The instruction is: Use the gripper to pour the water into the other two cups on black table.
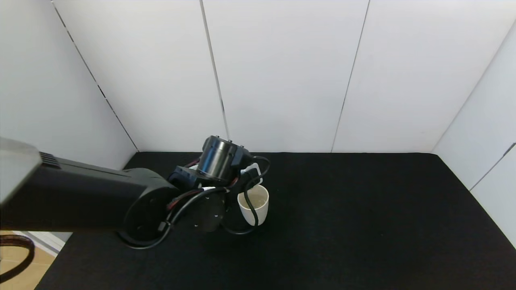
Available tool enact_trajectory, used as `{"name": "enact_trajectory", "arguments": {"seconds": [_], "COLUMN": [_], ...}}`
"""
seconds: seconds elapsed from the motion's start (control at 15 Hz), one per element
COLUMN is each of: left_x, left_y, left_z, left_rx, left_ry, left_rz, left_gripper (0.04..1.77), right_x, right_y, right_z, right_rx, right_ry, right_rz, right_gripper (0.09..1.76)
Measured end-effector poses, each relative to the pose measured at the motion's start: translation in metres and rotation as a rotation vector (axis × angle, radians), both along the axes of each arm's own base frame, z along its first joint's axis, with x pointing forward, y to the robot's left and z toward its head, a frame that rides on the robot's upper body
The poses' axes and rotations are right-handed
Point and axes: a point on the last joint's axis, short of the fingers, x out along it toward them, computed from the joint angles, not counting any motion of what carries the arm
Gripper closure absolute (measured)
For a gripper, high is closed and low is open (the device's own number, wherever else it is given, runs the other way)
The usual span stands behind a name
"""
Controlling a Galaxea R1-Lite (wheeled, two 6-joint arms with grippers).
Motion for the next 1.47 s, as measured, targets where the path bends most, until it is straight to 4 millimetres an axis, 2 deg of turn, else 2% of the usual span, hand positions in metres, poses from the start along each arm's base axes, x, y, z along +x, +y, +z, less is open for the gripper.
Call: {"name": "enact_trajectory", "arguments": {"seconds": [0.13, 0.33, 0.53, 0.87, 1.0, 1.27, 1.47], "left_x": [-0.005, -0.017, -0.034, -0.06, -0.063, -0.06, -0.059], "left_y": [0.021, 0.047, 0.06, 0.074, 0.081, 0.1, 0.117], "left_z": [0.012, 0.025, 0.029, 0.037, 0.038, 0.032, 0.02], "left_rx": [-0.114, -0.43, -0.707, -1.033, -1.107, -1.256, -1.239], "left_ry": [-0.013, -0.049, -0.062, -0.052, -0.073, -0.255, -0.262], "left_rz": [0.008, 0.076, 0.154, 0.212, 0.181, 0.042, 0.06], "left_gripper": [0.62, 0.62, 0.62, 0.62, 0.62, 0.62, 0.62], "right_x": [0.0, 0.0, 0.0, 0.0, 0.0, 0.0, 0.0], "right_y": [0.0, 0.0, 0.0, 0.0, 0.0, 0.0, 0.0], "right_z": [0.0, 0.0, 0.0, 0.0, 0.0, 0.0, 0.0], "right_rx": [0.0, 0.0, 0.0, 0.0, 0.0, 0.0, 0.0], "right_ry": [0.0, 0.0, 0.0, 0.0, 0.0, 0.0, 0.0], "right_rz": [0.0, 0.0, 0.0, 0.0, 0.0, 0.0, 0.0], "right_gripper": [0.14, 0.14, 0.14, 0.14, 0.14, 0.14, 0.14]}}
